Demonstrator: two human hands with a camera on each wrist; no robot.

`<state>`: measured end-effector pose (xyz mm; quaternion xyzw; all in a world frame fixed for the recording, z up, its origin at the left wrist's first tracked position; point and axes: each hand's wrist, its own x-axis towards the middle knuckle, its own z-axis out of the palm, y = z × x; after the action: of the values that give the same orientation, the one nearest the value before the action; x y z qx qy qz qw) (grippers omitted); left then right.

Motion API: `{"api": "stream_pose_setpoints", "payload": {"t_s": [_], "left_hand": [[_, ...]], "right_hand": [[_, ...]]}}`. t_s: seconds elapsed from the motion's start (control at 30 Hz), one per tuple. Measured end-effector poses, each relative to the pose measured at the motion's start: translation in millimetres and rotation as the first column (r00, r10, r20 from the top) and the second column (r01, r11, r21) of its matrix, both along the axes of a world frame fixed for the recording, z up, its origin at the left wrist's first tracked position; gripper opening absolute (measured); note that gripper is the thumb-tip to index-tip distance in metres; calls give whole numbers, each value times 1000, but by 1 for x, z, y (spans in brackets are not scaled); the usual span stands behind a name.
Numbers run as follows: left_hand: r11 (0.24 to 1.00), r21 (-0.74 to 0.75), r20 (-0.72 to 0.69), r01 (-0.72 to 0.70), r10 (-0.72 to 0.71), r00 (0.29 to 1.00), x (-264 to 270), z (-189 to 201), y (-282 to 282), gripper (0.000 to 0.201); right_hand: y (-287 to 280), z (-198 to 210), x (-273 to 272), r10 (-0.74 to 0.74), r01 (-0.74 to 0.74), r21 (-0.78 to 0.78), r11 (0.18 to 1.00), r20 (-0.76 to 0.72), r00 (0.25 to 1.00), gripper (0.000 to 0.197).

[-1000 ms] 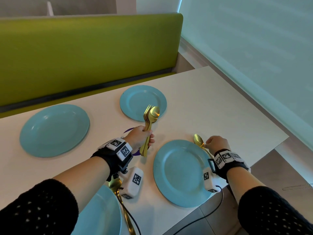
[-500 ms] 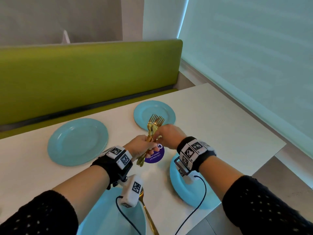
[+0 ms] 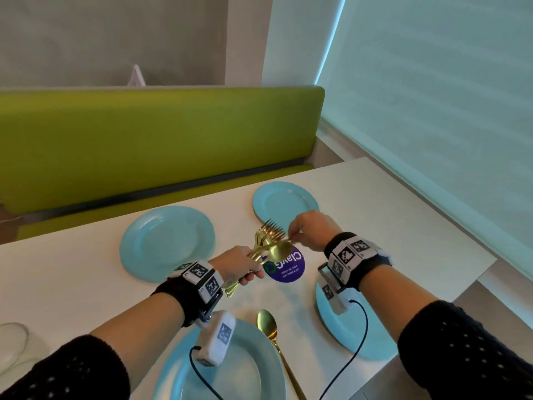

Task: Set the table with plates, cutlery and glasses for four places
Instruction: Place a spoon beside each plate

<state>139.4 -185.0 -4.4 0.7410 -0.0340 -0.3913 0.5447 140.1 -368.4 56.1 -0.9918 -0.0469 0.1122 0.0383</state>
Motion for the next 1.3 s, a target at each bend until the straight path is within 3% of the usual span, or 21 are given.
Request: {"api": "stream_pose_setpoints", "payload": {"t_s": [0.17, 0.4, 0.57, 0.7, 0.83, 1.13, 1.3], "left_hand": [[988, -6, 18, -155, 155, 988, 37, -3, 10, 17], [966, 4, 67, -258, 257, 964, 105, -17, 4, 8], [944, -4, 29, -330, 330, 944, 142, -39, -8, 8], [936, -6, -7, -352, 352, 936, 160, -54, -17, 9], [933, -2, -11, -360, 360, 933, 173, -64, -25, 8], [935, -8, -10, -354, 354, 935, 188, -79, -37, 4], [941, -7, -11, -339, 339, 941, 188, -80, -39, 5]], "right_hand": [[-48, 2, 55, -236, 227, 104, 968, 84, 968, 19], [-124, -12, 165, -433, 400, 210, 892, 149, 889, 12], [-159, -45, 224, -496, 489, 100, 867, 66, 866, 16], [-170, -86, 247, -513, 510, -95, 855, -4, 859, 28], [-175, -117, 257, -545, 526, -192, 828, -60, 836, 31], [-185, -147, 267, -575, 547, -199, 813, -132, 807, 31], [-187, -155, 271, -577, 557, -164, 814, -125, 807, 21]]}}
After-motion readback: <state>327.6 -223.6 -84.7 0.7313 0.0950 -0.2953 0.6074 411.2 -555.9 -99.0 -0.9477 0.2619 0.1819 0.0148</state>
